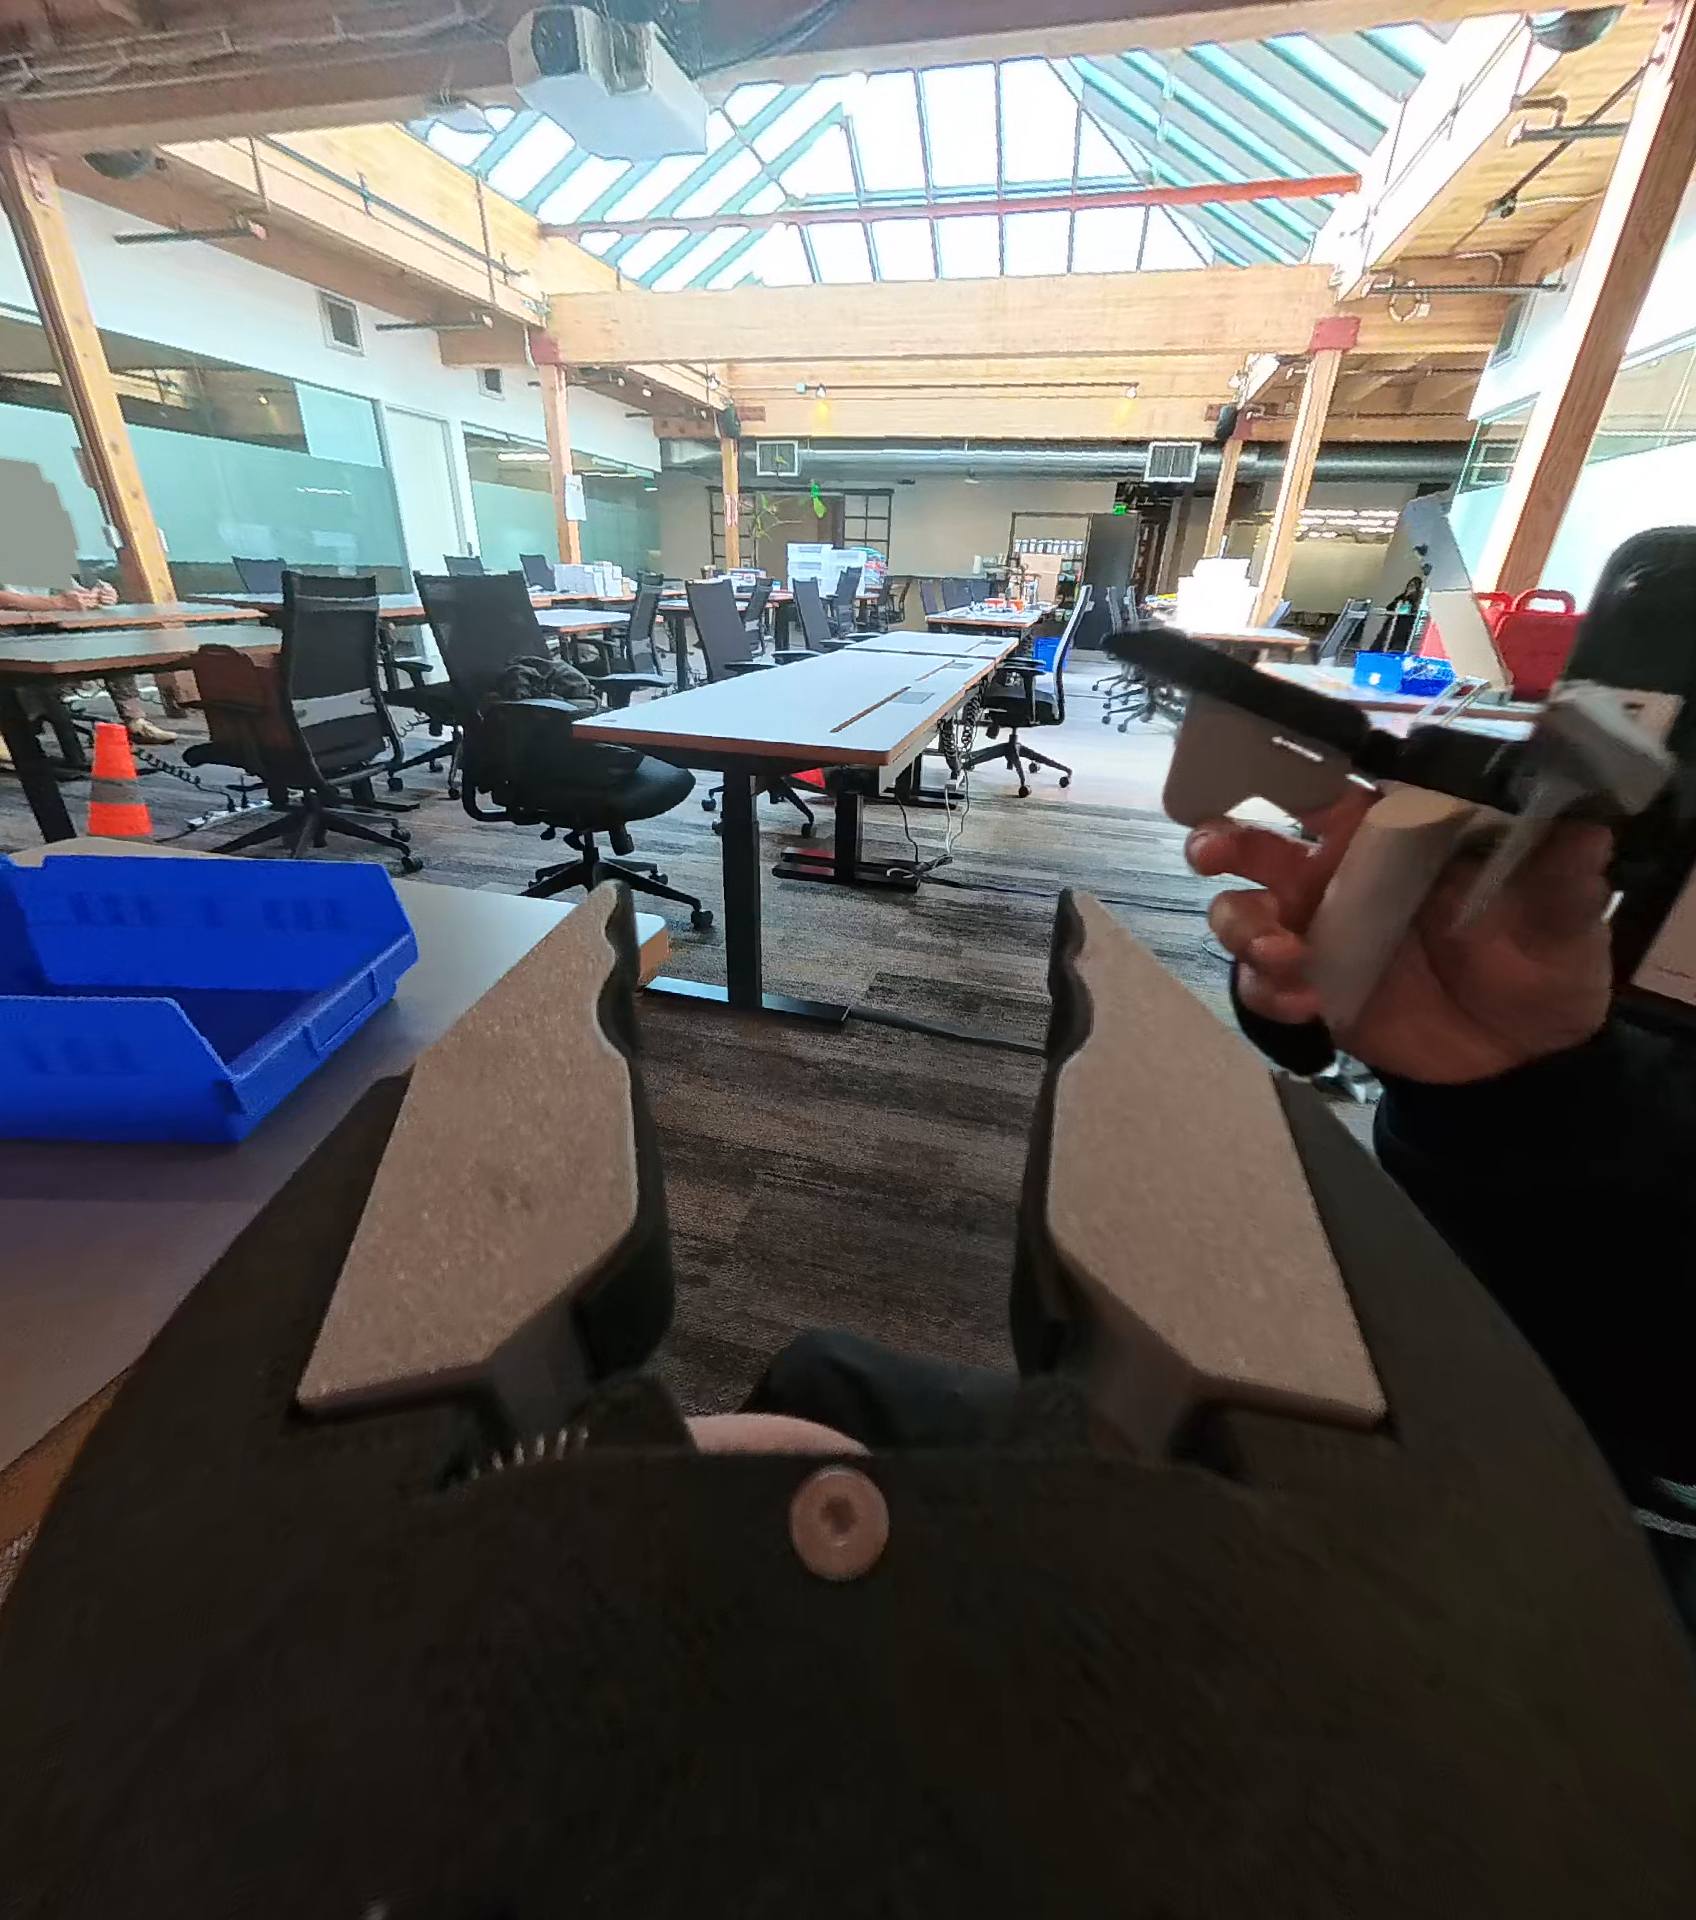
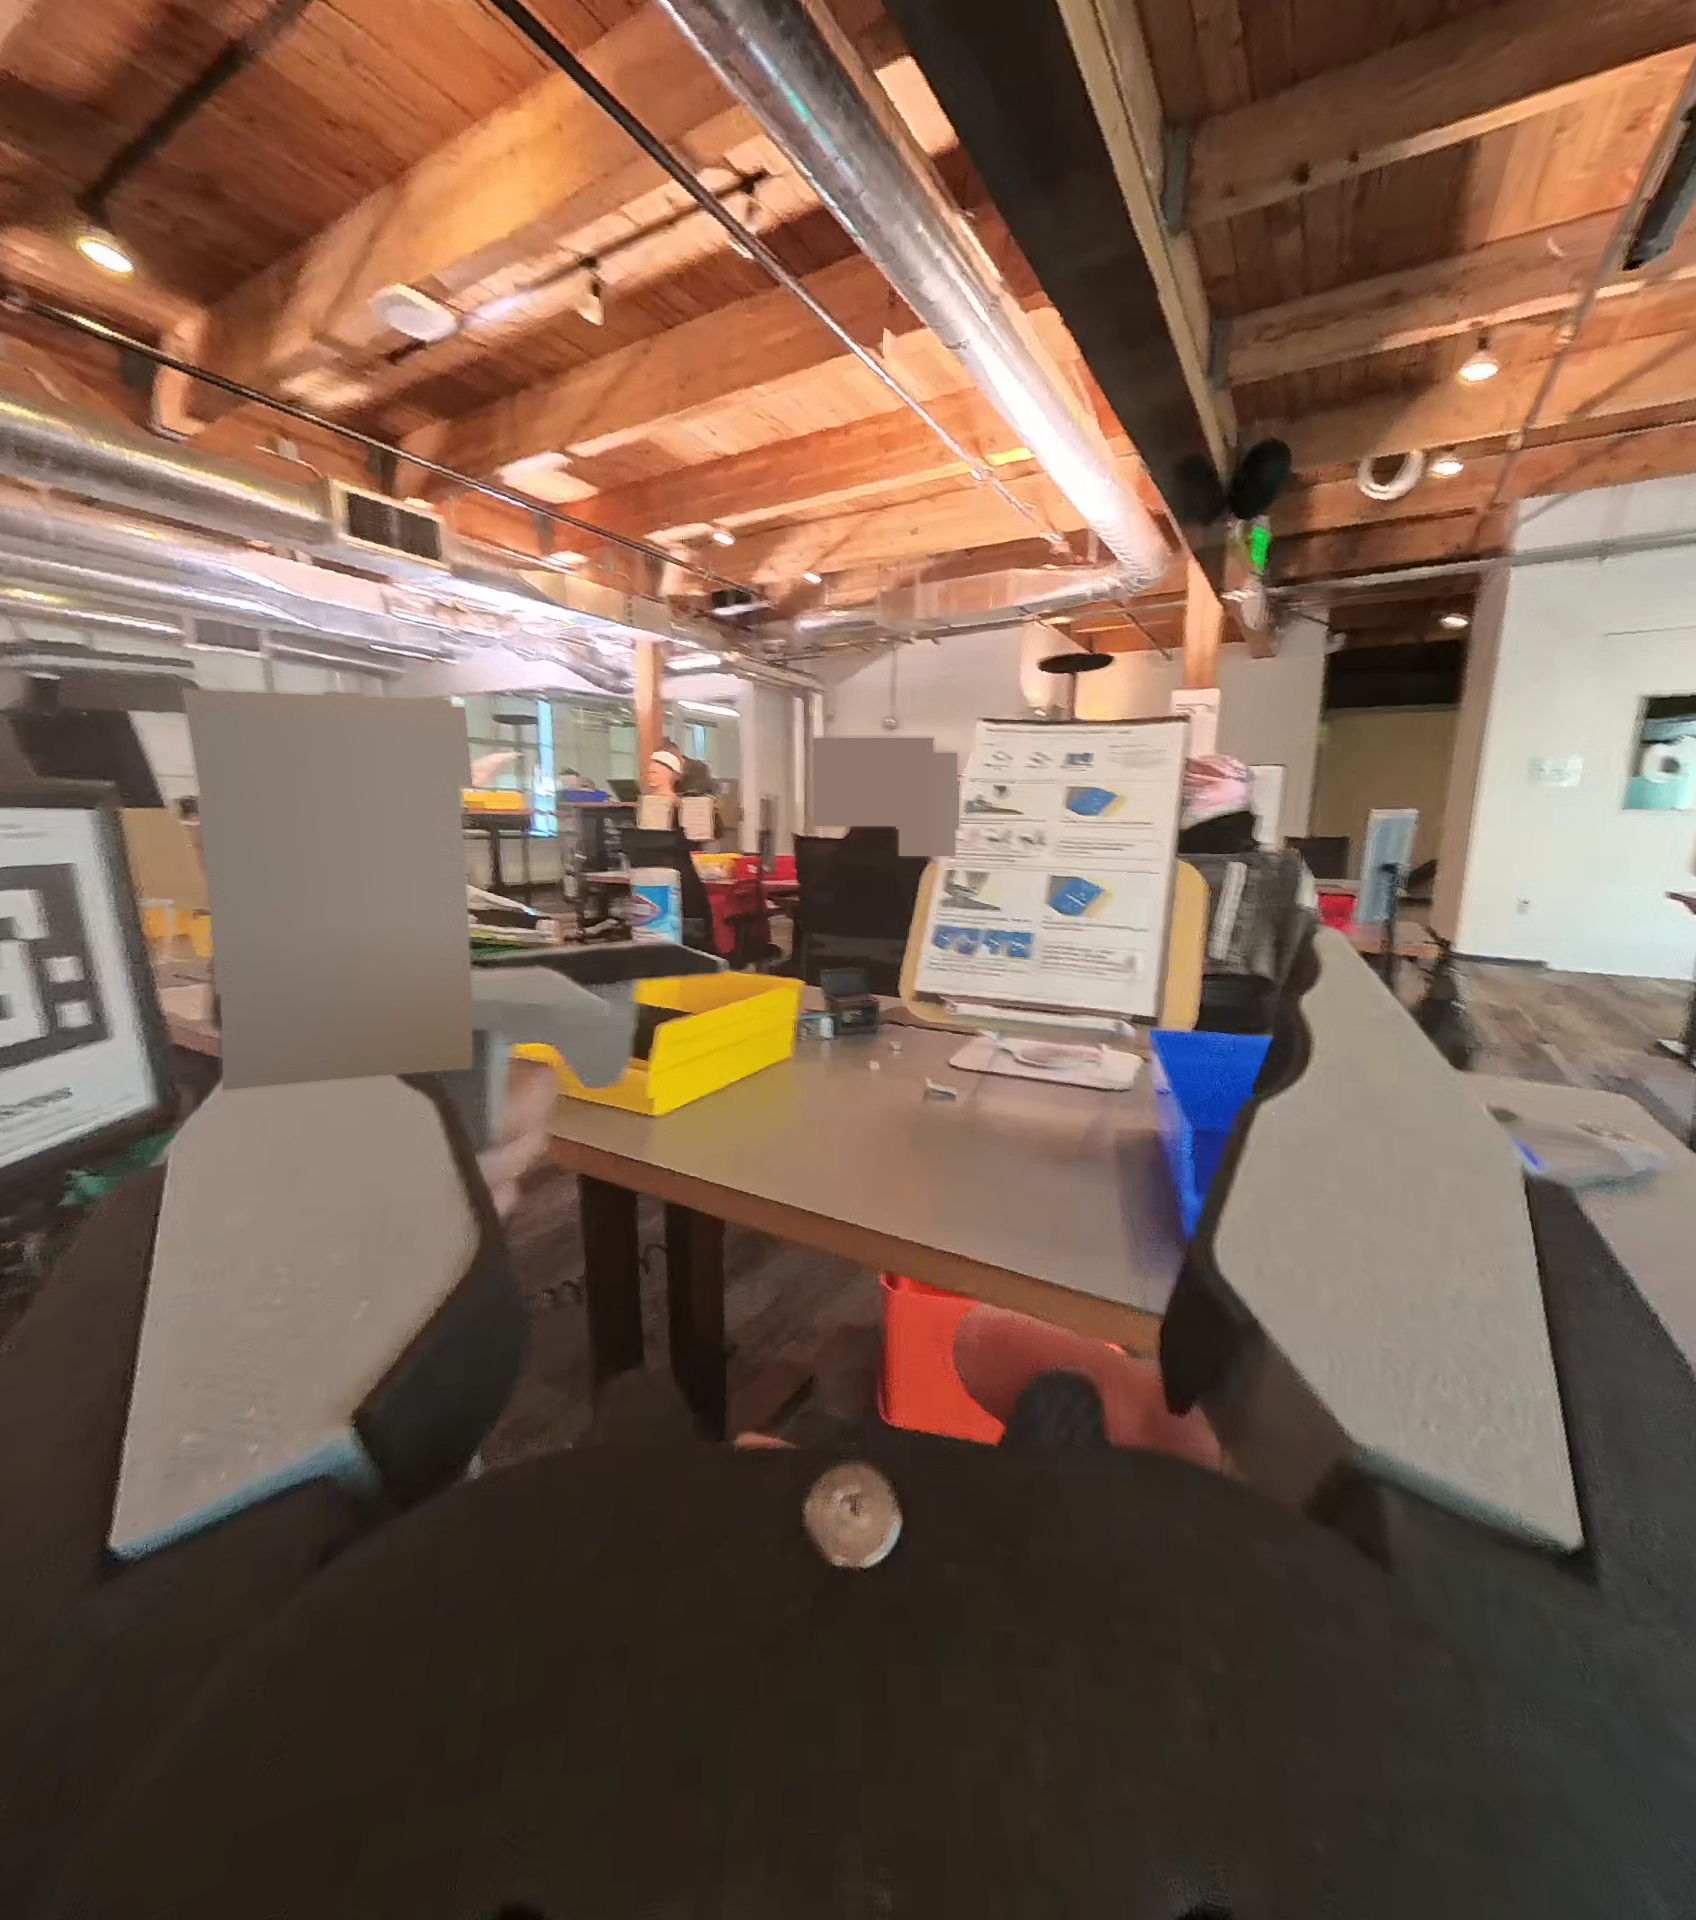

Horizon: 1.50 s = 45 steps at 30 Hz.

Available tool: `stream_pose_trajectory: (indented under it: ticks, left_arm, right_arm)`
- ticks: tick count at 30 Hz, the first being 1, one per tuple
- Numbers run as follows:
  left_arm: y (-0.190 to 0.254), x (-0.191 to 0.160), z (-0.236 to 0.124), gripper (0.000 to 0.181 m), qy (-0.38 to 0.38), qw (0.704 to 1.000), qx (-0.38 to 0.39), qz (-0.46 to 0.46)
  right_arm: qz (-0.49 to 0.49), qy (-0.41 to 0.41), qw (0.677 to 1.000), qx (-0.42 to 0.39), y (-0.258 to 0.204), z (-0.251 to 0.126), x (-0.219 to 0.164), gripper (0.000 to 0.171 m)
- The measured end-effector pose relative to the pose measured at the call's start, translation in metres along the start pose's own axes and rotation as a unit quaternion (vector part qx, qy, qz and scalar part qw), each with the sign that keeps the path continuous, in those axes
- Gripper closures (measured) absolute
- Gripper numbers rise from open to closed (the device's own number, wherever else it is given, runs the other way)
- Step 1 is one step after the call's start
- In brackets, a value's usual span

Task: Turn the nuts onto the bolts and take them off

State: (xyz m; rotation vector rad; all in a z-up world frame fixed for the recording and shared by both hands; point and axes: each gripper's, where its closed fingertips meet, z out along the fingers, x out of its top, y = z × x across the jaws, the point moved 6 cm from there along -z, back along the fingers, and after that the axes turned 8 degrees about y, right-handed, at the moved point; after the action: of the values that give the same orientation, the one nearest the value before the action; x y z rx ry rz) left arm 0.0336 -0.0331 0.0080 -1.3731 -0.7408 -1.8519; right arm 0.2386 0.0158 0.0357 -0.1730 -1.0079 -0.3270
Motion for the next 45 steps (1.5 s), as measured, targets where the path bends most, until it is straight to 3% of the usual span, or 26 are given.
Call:
stream_pose_trajectory:
  ticks: [6, 12, 26, 34, 38, 42, 45]
  left_arm:
    - [0.022, 0.004, -0.008, 0.103, -0.001, 1.000, 0.006, 0.012]
    - [0.031, 0.013, -0.013, 0.103, 0.013, 0.999, 0.011, 0.037]
    - [0.011, 0.009, -0.015, 0.103, 0.010, 0.999, 0.024, 0.018]
    - [0.005, 0.003, -0.013, 0.103, 0.007, 0.999, 0.031, 0.015]
    - [-0.011, -0.013, -0.005, 0.099, 0.003, 0.998, 0.054, 0.033]
    - [-0.053, -0.053, 0.002, 0.083, -0.024, 0.994, 0.106, 0.030]
    - [-0.084, -0.077, 0.002, 0.083, -0.018, 0.992, 0.125, -0.010]
  right_arm:
    - [-0.104, -0.054, 0.986, -0.117, 0.050, -0.019, -0.021, 0.014]
    - [-0.081, -0.029, 0.983, -0.165, 0.066, -0.032, -0.009, 0.014]
    - [-0.036, -0.064, 0.987, -0.143, 0.067, -0.022, -0.035, 0.014]
    - [-0.003, -0.043, 0.992, -0.119, 0.061, -0.025, -0.026, 0.015]
    - [0.055, -0.027, 0.994, -0.091, 0.056, -0.030, -0.012, 0.016]
    - [0.022, -0.025, 0.995, -0.091, 0.056, -0.031, -0.006, 0.022]
    - [-0.012, -0.032, 0.995, -0.098, 0.057, -0.033, -0.004, 0.024]
